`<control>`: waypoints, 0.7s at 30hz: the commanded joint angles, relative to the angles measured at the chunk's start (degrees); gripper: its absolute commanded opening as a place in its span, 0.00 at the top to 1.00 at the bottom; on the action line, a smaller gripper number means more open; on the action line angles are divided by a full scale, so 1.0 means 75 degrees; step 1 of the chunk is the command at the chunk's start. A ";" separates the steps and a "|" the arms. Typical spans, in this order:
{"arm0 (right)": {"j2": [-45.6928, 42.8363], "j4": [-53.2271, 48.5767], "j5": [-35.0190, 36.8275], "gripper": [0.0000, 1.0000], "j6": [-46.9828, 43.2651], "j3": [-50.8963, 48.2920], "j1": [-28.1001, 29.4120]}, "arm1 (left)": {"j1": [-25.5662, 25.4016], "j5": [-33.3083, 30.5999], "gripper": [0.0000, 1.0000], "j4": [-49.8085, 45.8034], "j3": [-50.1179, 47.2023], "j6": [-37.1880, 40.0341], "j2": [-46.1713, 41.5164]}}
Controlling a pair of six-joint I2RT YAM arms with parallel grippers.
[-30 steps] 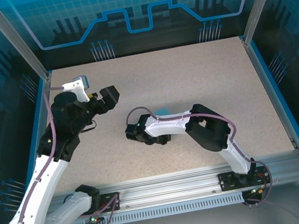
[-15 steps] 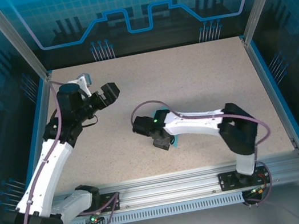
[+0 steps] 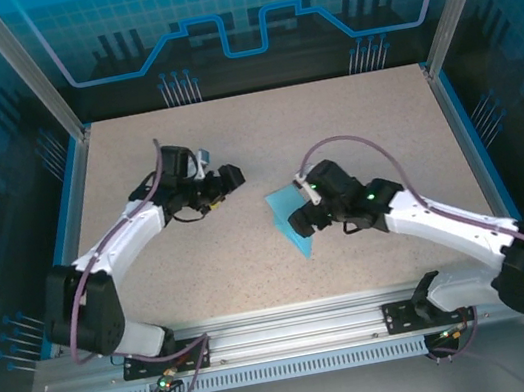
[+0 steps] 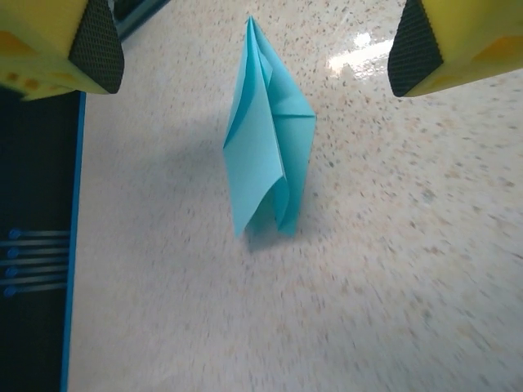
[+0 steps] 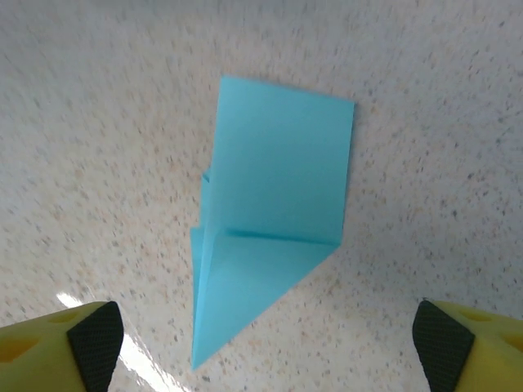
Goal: Fold a paper plane with a square sheet of paper (fold left side to right side)
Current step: Turn over the paper at the center of the table, then fold the wing for the fifth time at the center of the table.
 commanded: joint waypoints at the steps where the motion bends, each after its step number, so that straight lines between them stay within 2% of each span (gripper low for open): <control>1: -0.0771 0.1320 -0.0963 0.00 0.0816 -0.0712 -0.0486 | -0.0295 0.0463 0.15 0.0461 0.0059 -0.0127 0.0570; 10: -0.2560 0.2988 -0.2196 0.00 0.2125 -0.2587 -0.1865 | -0.0787 0.0980 0.23 0.1008 0.0642 -0.0141 0.2290; 15: -0.2980 0.3332 -0.2065 0.00 0.2423 -0.3102 -0.1938 | -0.0933 0.1239 0.29 0.1179 0.1078 -0.0106 0.3039; 21: -0.2987 0.3647 -0.1993 0.00 0.2293 -0.3427 -0.1934 | -0.0951 0.1475 0.47 0.1314 0.1406 -0.0068 0.3615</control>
